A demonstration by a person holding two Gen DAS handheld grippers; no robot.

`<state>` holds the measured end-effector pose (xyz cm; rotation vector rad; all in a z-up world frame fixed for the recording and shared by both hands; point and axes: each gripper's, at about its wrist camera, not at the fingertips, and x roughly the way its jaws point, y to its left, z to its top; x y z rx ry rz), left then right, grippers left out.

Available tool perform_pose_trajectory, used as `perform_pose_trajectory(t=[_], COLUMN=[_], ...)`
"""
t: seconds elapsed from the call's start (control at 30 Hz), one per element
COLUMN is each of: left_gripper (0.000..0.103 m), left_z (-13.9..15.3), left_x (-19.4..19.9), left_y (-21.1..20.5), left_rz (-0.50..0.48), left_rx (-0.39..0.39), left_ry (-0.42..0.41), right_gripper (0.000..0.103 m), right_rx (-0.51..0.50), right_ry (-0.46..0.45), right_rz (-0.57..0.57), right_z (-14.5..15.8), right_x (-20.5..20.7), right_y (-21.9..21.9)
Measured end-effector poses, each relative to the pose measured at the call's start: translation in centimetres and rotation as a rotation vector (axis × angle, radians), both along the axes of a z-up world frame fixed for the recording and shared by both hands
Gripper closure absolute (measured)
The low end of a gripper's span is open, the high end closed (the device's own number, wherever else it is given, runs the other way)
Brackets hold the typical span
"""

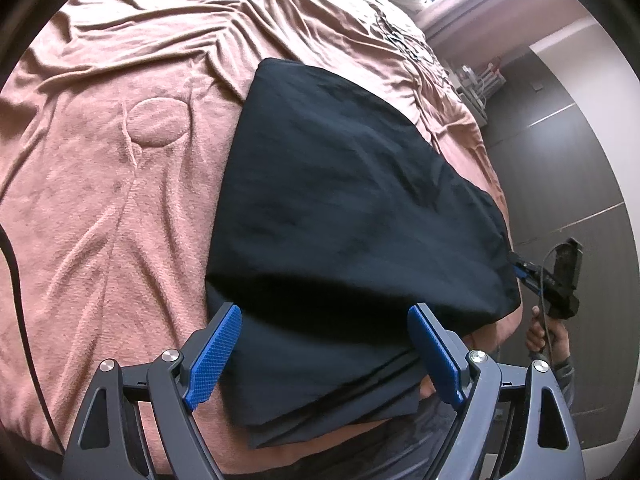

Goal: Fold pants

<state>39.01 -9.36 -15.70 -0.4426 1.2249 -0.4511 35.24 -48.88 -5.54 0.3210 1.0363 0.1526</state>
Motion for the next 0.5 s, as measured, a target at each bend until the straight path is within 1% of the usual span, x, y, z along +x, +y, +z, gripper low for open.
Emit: perform_pose_trajectory(t=[0.13,0.17,0.2,0.23,0.27,0.3,0.4,0.5], left_gripper=[0.016,0.016,0.016,0.016,0.016,0.016,0.016,0.016], left_z=[0.1,0.1,0.1,0.1,0.2,0.2,0.2,0.2], left_x=[0.0,0.0,0.0,0.0,0.0,0.1,0.2,0.3], left_y=[-0.2,-0.2,-0.2,-0.3,-0.2,-0.2,-0.4,-0.4], left_rz=[0.000,0.000,0.001,0.003,0.004,0.005,0.002,-0.005], left_rx=[0.003,0.003,0.004,0.005,0.005,0.005,0.009,0.010], left_ry=[0.000,0.000,-0.001,-0.002,-0.003,-0.004,-0.006,-0.004], right_gripper=[0.049,0.059,0.077,0.083,0.092,0.097,0.099,0.100], right_rx=[-0.027,-0.041,-0.061,-0.075,-0.080,-0.074,-0.089,-0.090], right_ry=[0.015,0.012,0.016,0.017,0.014,0.007,-0.006,-0.002], right_rz=[0.018,0.023,0.035,0.040,0.045,0.055,0.047,-0.002], right_z=[-0.3,-0.2,0.0,0.1,0.2,0.4,1.0,1.6], right_x=[1.1,1.2,1.3,1.3,1.2,0.8,0.1,-0.8], right_y=[0.3,0.7,1.0,1.1,1.2,1.2,1.3,0.5])
